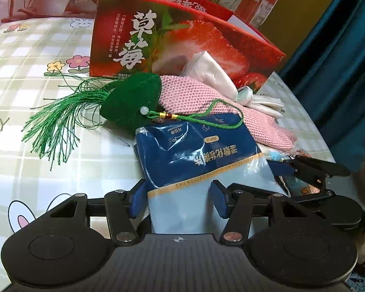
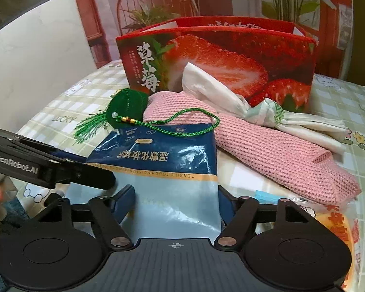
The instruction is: Organize soft objects
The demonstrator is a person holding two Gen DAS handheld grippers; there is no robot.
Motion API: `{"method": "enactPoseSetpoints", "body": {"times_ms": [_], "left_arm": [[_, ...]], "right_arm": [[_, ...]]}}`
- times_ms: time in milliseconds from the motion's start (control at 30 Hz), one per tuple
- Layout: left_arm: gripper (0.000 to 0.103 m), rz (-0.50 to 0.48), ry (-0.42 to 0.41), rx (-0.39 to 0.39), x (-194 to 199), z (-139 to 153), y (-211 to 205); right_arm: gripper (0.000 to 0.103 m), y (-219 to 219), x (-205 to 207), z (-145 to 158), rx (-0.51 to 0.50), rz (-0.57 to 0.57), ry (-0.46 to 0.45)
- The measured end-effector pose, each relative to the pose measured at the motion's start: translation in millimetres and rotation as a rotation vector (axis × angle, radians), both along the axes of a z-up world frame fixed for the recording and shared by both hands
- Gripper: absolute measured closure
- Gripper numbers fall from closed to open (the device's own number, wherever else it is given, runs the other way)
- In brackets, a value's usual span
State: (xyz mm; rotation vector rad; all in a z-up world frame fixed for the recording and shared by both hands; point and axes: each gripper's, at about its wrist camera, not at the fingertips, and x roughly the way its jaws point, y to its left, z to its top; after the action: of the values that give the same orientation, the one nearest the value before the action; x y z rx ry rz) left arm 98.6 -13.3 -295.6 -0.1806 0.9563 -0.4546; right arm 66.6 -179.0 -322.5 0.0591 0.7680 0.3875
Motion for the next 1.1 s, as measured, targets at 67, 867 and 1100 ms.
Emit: {"method": "enactPoseSetpoints", "body": {"times_ms": [67,867,1100], "left_arm": [[0.045,-0.003,-0.009,-0.006,-1,1,-1],[0.045,-0.056,-0.262,-0.001,-16,48,-13],[0.045,-0.053,-0.304,-0.050,6,80,-13]], "right_arm": [[0.043,0,-1,0,0.003,0.006,0.000],[0.057,-4,-20,28,-0.030,-0.003,-0.167],[0.057,-9,-7,53,-0.041,0.000,-0.221]]}}
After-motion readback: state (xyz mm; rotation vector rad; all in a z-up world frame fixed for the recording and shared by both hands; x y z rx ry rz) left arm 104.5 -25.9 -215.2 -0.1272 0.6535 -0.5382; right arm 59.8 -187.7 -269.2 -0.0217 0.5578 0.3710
